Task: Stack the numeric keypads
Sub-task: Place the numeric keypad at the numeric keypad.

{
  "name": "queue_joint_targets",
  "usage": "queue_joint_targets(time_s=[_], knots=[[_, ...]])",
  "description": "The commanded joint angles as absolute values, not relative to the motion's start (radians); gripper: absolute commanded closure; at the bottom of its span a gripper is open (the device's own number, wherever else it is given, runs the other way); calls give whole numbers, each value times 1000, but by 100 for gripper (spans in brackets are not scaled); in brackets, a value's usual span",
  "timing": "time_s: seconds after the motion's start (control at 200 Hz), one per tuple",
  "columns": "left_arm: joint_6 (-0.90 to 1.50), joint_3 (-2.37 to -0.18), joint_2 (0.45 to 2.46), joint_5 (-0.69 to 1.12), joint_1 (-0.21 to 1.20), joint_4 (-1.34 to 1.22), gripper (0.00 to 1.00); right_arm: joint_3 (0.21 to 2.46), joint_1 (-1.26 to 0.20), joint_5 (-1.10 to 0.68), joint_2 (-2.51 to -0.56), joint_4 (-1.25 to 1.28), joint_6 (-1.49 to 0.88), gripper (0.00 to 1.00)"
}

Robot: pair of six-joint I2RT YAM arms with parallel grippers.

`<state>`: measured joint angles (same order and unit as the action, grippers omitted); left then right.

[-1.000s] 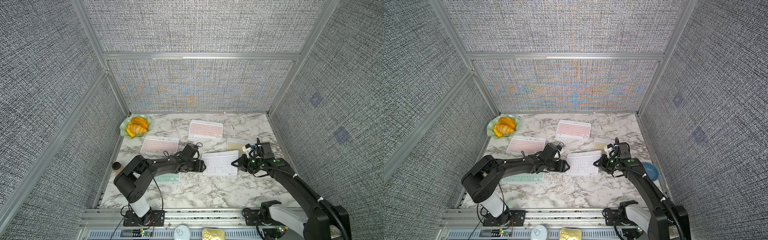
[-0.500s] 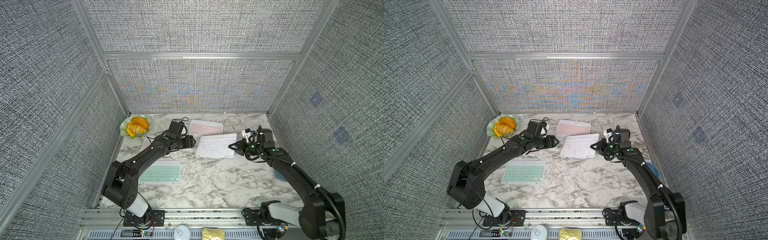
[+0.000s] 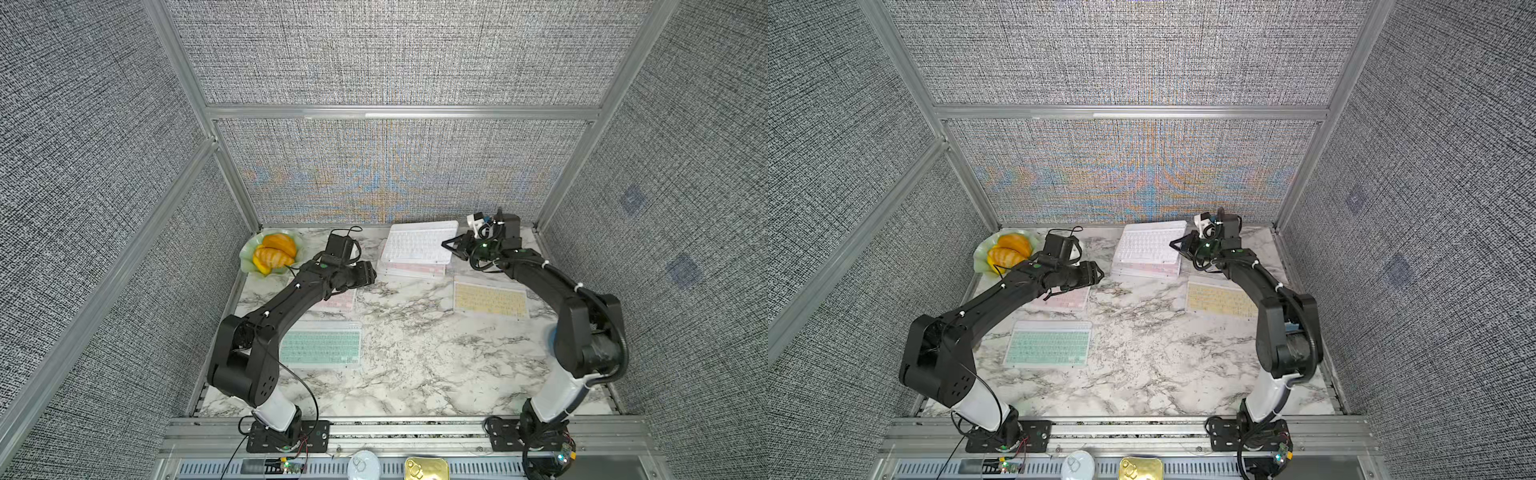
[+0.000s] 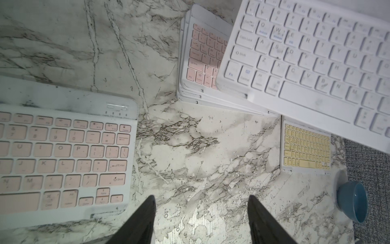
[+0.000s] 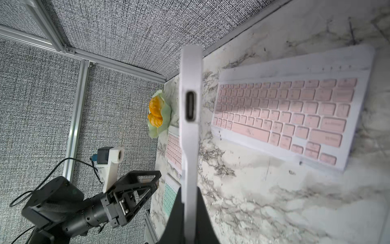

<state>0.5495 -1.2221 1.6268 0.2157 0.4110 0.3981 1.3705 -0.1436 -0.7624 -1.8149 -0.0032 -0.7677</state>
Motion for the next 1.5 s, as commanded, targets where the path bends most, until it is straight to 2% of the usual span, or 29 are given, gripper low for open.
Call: queue_joint_targets(time_s=[0.0, 0.16, 0.4, 0.865, 1.496], knots=[[528, -1231, 1637, 217, 398, 408, 31, 1458, -140, -834, -1907, 39, -753, 100], [537, -1230, 1657, 226, 376, 387, 31, 1562, -137, -880, -2038, 38, -757, 100], [529, -1239, 1693, 241, 366, 394, 31, 1612, -132, -914, -2134, 42, -767, 100], [540, -1212, 1710, 235, 367, 383, 31, 1592, -104, -933, -2192, 27, -765, 100], [556, -1172, 1720, 260, 367, 353, 31, 1678, -95, -870, -2263, -143, -670, 100]])
